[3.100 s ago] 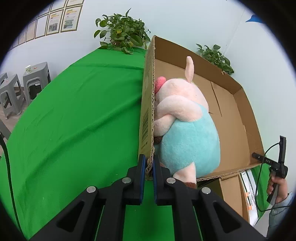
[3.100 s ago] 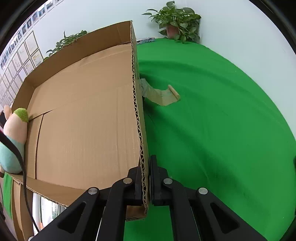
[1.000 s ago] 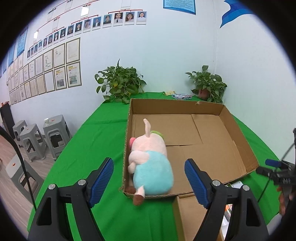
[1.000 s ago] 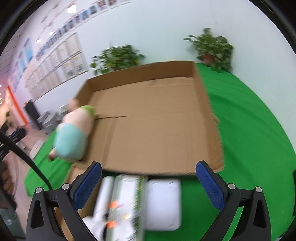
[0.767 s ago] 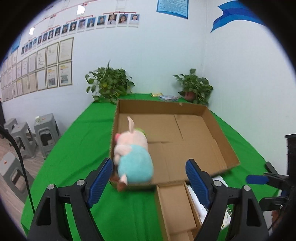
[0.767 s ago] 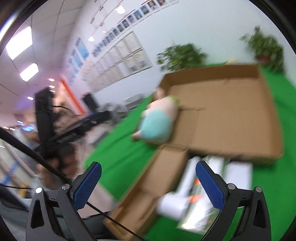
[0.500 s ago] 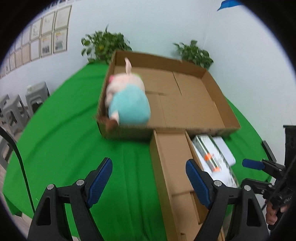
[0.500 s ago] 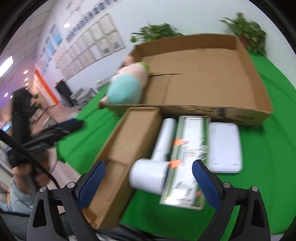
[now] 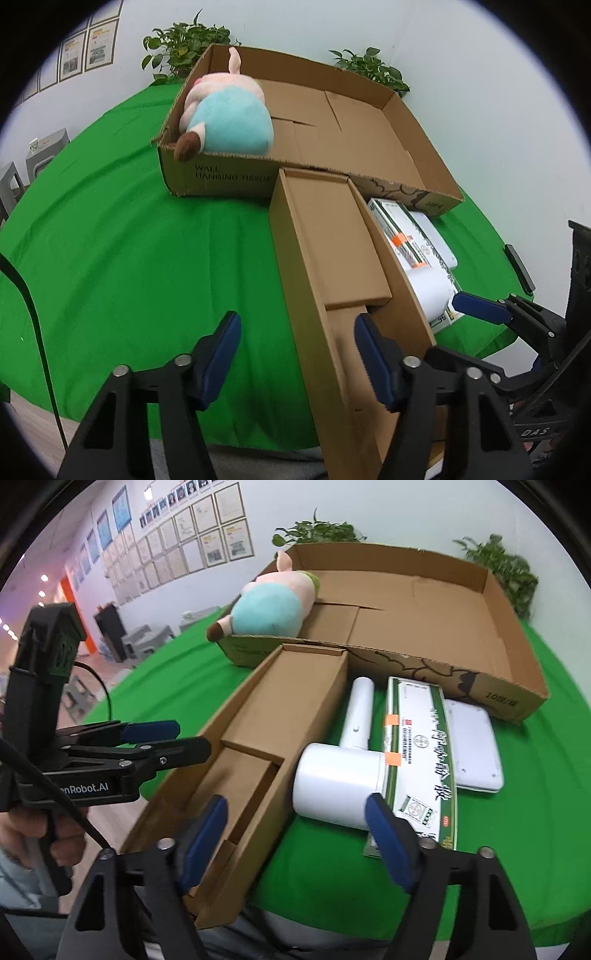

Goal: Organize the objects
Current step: 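Move both grippers toward the narrow cardboard box, then grasp the narrow cardboard box with the left gripper and lift it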

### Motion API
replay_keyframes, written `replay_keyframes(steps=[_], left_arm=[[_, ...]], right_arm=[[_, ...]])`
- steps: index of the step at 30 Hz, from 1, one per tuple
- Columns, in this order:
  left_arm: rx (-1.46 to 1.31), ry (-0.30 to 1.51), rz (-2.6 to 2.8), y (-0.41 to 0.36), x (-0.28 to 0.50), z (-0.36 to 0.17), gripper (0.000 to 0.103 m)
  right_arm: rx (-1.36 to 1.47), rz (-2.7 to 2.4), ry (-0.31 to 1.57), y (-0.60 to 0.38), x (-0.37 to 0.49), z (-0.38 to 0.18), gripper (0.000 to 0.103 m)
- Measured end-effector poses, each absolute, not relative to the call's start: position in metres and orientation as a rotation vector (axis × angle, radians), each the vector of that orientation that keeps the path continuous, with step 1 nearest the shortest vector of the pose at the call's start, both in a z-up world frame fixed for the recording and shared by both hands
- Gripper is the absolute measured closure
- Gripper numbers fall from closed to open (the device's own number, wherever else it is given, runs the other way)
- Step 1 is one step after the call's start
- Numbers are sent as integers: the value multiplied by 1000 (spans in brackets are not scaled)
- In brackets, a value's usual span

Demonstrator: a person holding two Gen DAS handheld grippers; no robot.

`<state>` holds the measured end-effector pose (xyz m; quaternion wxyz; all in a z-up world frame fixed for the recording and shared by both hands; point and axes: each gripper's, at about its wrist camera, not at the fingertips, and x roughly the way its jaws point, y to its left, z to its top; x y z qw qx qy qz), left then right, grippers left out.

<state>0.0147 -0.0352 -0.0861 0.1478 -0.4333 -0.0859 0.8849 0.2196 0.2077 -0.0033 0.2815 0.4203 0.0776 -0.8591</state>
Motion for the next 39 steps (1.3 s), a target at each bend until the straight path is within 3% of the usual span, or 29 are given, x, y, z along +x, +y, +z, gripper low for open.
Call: replay_keyframes(steps=[5,8,17,30,32,39], left_arm=[[-1271,-251,2493,-27,19,-95,72],[-1262,-273,2470,-23,22,-98,82],[-1263,-275,2503,-20,25,-99,85],[-1274,-218,2595,-12,32,-96,89],[-1273,-144,2657,-6,39,-94,91],[-1149,-127,2745,-7,57,-67,92]], right_arm=[[1160,-2342,267,192,214,-13,55],[1171,-2347,283,185,210,-13,67],[1277,-2299,125,182,192,-26,84],[1265,-2314,100,177,200,-28,85],[1253,-2304,82,177,203,-28,85],[1083,-2352,58,183,221,2,85]])
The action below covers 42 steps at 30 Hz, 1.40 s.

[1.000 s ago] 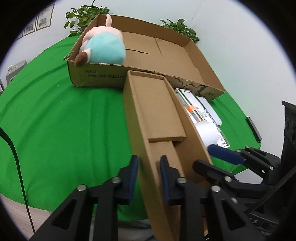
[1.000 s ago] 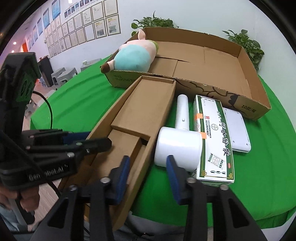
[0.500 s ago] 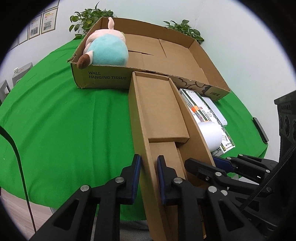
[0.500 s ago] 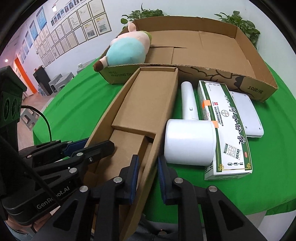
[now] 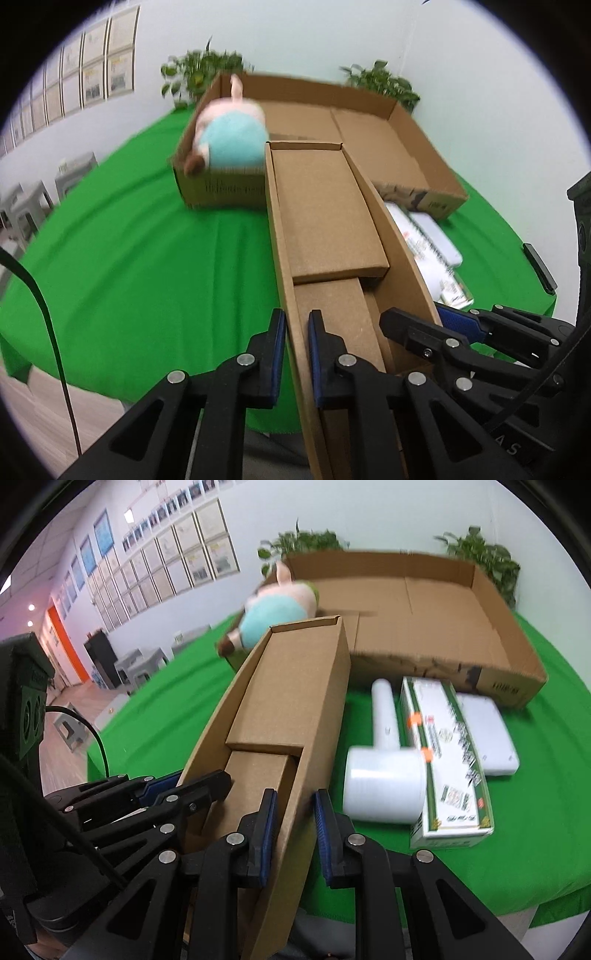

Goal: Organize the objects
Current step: 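Grasp the narrow cardboard box with the left gripper and lift it, then carry the narrow box into the large box beside the pig toy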

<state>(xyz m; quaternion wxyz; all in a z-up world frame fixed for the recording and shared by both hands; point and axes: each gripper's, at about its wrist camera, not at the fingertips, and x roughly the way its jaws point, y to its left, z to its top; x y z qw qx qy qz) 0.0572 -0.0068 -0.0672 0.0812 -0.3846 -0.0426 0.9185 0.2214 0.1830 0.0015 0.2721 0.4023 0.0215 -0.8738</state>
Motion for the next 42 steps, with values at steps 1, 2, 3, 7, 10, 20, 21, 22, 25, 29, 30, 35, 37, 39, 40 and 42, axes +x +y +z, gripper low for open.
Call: replay_keyframes(steps=[1,2,3,7,10,20,21,22,25,29,30,35,37,39,40,42], left_arm=[[-1121,-119,2761,-6,59,-61,92],[-1089,-105,2782,-4,61,-53,92],[-1064,-87,2799,-2,62,-46,93],[-942,-47,2845,10,58,-17,93],[-878,-22,2857,16,50,-1,93],[-766,23,2853,31,5,37,93],[-773,16,2852,31,-4,39,92],[-789,6,2846,32,-14,41,92],[-859,-52,2815,32,-49,49,92],[-875,-33,2811,37,-87,61,92],[-879,-33,2809,37,-94,63,92],[-940,-66,2785,35,-131,62,92],[-964,-67,2781,35,-140,57,92],[-992,-72,2777,35,-149,51,92],[-1005,-76,2774,35,-153,47,92],[-1043,-83,2772,34,-162,36,92]], right_arm=[[1057,-2361,53,185,224,7,85],[1020,-2373,51,187,226,14,85],[996,-2379,52,189,227,19,85],[882,-2420,43,199,227,47,85],[818,-2449,36,205,218,67,85],[743,-2512,16,210,178,109,85],[751,-2510,14,207,174,112,85],[766,-2505,5,207,164,115,85],[811,-2485,-18,205,123,125,85],[818,-2493,-15,202,74,142,85],[823,-2492,-14,201,60,144,85],[885,-2475,-14,193,0,147,85],[907,-2467,-9,189,-25,143,85],[932,-2454,-6,184,-46,135,85],[943,-2450,-4,179,-50,128,85],[974,-2433,-4,174,-68,115,85]])
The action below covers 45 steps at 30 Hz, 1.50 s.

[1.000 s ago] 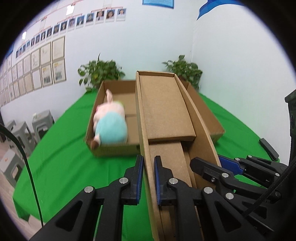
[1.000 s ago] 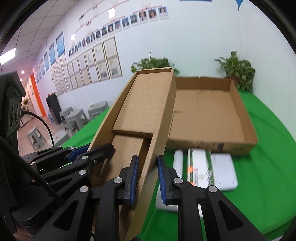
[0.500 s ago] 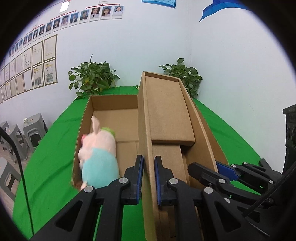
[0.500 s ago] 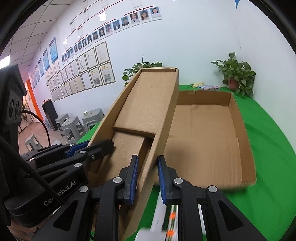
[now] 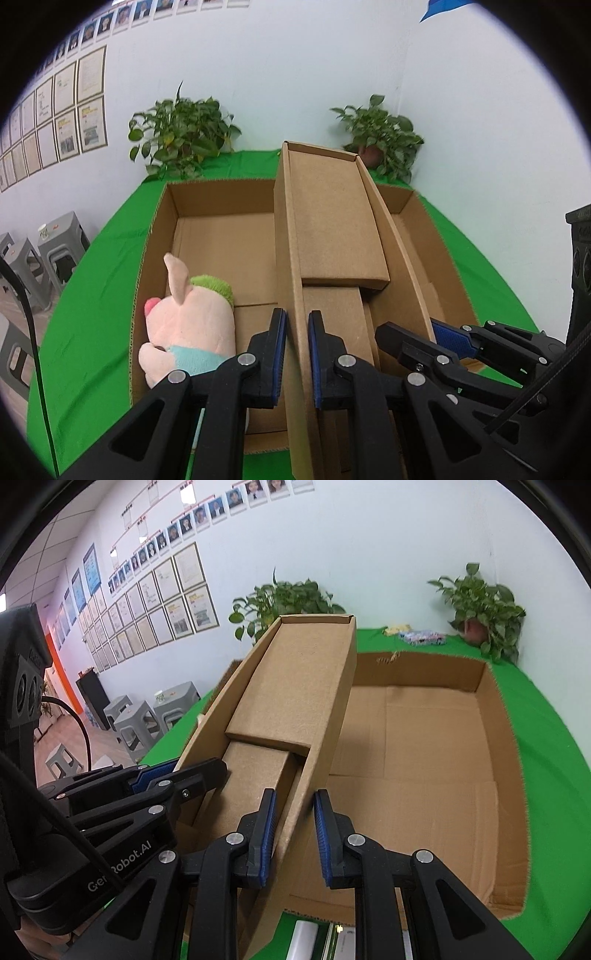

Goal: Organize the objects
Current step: 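Carry the narrow box into the large box beside the pig toy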

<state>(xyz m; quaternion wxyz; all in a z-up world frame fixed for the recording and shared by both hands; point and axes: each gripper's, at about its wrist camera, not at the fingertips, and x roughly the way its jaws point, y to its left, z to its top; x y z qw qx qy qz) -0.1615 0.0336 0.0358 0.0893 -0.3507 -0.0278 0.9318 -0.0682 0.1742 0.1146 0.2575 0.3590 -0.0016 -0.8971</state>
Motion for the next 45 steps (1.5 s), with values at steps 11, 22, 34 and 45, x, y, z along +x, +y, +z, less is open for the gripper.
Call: replay_keyframes(steps=[11,22,34,45], left_arm=[[-1236,-73,2753,25,-194,-15,92],[-1302,-55,2720,17,-203,-35,92],[-1263,-107,2655,7,-196,-30,85],[-1168,-72,2704,-6,-169,-16,85]], right_arm=[[1107,-2362,8,139,-141,41,86],[1134,-2367,13,113,-152,-5,87],[1171,-2392,22,100,-156,-30,93],[1177,-2436,107,81,-160,-39,90]])
